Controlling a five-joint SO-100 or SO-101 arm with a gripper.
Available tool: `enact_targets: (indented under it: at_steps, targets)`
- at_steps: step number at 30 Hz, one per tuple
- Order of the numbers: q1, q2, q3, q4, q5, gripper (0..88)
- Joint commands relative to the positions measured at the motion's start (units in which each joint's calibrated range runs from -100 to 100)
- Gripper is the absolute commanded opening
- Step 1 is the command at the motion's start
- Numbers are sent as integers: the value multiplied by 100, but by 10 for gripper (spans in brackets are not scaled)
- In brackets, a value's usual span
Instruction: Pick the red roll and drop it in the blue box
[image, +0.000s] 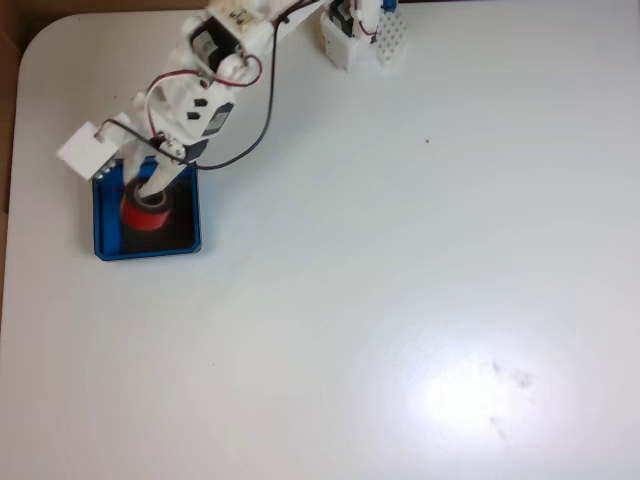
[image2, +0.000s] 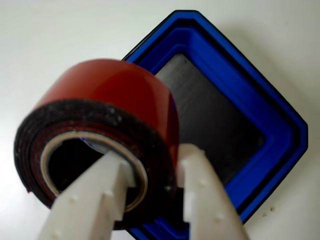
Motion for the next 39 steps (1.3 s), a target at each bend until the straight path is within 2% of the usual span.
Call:
enact_targets:
  at_steps: [1, 10, 24, 27, 33, 39]
  targets:
    - [174, 895, -1249, 38, 37, 8]
    - [408, 1723, -1258, 38, -16, 8]
    - [652, 1807, -1195, 38, -33, 20]
    - [662, 1782, -1159, 46, -33, 56]
    - [750, 1656, -835, 46, -33, 197]
    - [721, -33, 962, -28, -42, 207]
